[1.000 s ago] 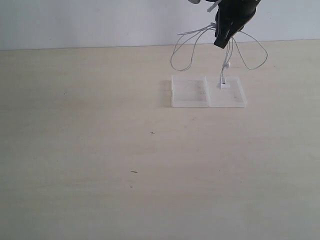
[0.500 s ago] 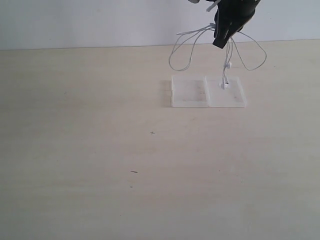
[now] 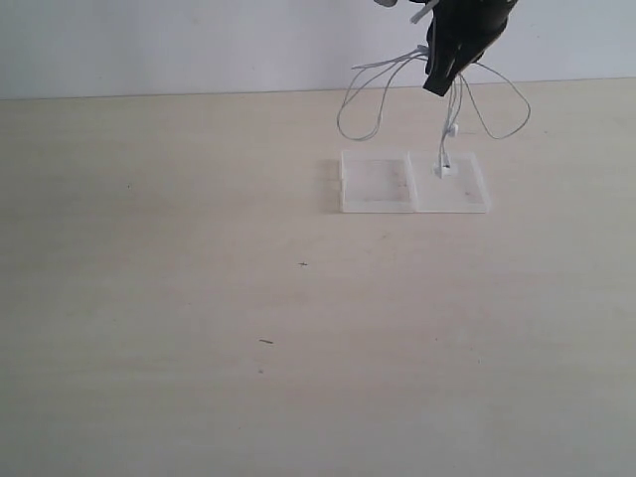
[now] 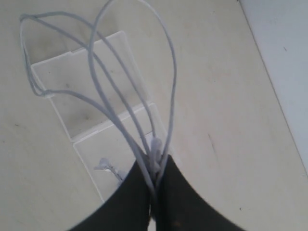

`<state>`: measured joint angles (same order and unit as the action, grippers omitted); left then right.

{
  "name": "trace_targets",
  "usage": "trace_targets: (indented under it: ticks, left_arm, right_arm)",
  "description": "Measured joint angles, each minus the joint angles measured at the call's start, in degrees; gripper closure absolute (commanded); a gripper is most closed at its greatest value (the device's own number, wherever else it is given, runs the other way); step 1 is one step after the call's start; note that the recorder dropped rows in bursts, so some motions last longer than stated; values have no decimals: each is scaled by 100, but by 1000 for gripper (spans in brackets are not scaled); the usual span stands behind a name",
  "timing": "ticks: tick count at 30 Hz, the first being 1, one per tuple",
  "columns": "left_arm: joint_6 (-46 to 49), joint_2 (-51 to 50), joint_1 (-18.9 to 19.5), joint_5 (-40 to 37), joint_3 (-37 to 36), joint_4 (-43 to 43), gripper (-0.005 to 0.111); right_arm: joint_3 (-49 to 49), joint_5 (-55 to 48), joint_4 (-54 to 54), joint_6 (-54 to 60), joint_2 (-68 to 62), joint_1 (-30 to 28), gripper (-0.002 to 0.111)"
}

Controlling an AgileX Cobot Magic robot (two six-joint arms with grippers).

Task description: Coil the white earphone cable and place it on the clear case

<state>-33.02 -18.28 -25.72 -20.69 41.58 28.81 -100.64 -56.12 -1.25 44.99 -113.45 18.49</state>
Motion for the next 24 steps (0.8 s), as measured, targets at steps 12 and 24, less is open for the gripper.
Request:
trace_targets:
  ticks: [12, 24]
  left_arm:
    - [-421, -2575, 0, 825, 11, -67, 107]
    - [734, -2668, 0, 61, 410, -1287, 107]
  right_arm:
    - [0, 0, -181, 0, 0, 0, 108]
    - [0, 13, -169, 0, 0, 0, 108]
